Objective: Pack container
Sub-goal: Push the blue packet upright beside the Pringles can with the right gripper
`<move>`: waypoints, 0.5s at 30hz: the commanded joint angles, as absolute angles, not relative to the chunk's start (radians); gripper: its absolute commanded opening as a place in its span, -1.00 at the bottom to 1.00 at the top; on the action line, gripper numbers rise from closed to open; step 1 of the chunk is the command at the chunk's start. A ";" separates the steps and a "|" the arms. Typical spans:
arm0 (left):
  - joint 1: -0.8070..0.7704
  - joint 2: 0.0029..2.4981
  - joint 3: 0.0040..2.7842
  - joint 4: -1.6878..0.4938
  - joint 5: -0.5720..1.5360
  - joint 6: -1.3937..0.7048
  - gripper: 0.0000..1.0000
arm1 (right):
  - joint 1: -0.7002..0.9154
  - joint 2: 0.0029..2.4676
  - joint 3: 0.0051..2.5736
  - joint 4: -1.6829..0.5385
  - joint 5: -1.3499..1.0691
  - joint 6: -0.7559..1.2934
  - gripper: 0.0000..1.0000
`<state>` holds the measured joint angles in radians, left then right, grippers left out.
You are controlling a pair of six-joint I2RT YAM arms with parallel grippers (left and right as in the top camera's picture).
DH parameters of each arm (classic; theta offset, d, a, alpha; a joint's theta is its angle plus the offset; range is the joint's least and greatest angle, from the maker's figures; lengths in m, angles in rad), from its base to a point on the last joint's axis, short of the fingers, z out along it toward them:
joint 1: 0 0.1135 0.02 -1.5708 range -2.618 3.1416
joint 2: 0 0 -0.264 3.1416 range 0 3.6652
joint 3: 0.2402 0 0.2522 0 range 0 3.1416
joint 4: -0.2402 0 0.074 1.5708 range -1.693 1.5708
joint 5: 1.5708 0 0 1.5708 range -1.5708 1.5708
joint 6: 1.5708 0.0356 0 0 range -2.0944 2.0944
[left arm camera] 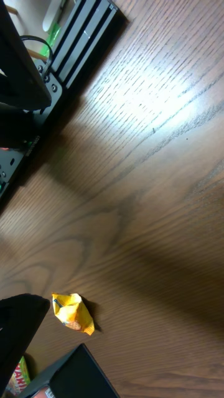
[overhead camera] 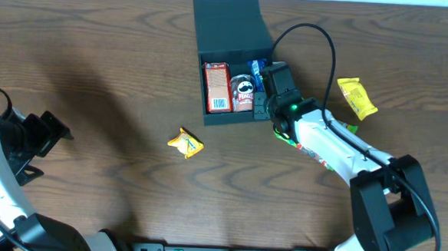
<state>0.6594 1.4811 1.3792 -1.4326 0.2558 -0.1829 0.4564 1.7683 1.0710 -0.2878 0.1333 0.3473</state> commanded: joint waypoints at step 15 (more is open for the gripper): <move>0.663 1.478 1.390 -1.435 0.252 -0.183 0.90 | 0.439 1.814 1.091 -0.253 0.152 0.317 -0.97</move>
<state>0.6594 1.4811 1.3792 -1.4326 0.2558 -0.1829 0.4557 1.7790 1.0786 -0.2523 0.1486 0.3286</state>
